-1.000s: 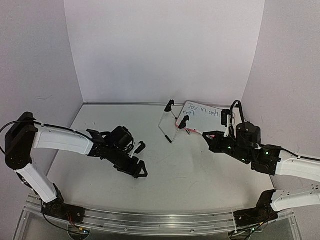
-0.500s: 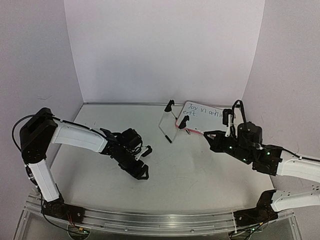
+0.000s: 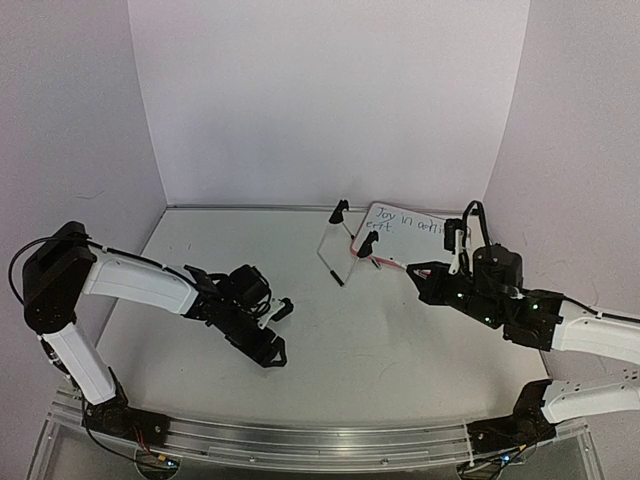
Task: Write a sentence on the whiteboard
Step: Pick up the pen cap from the center of the board.
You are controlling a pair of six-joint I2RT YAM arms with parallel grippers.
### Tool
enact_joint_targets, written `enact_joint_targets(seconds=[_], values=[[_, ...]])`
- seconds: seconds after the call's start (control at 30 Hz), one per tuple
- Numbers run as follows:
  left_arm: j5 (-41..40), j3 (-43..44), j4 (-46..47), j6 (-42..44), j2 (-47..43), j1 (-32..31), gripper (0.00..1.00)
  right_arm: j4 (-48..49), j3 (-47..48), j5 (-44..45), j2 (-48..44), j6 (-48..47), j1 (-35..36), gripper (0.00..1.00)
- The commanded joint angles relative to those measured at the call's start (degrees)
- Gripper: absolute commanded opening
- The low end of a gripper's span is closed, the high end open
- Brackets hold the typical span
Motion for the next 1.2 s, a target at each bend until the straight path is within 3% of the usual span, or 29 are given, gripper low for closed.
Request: enact_joint_targets(seconds=[0.0,0.1,0.37,0.73,0.9,1.17], values=[[0.4,-4.0,-2.0,-2.6,-2.7,-0.9,0.73,1.7,-0.2,0.6,0.7,0.8,-0.1,0.0],[0.2,-4.9,-2.2,-3.1,-3.2,-1.6,0.69,2.3,-0.2,0.4,1.3,0.9,-0.1,0.0],[-3.4,-4.8,-3.7,-3.4,-2.6,-2.4,0.45,3.2,0.3,-0.2,2.9,0.7,-0.1,0.0],[-6.7,-4.8,-7.1,-4.7,-2.6,-2.6,0.29,3.3,0.4,-0.1,3.1,0.6,-0.1,0.0],[-6.1,-4.6,-7.0,-4.7,-1.5,-2.6,0.17,2.9,0.1,0.2,2.4,0.3,-0.1,0.0],[-5.4,-4.9,-6.0,-5.1,-3.3,-2.6,0.02,-4.8,3.4,-0.7,3.7,-2.4,-2.1,0.0]])
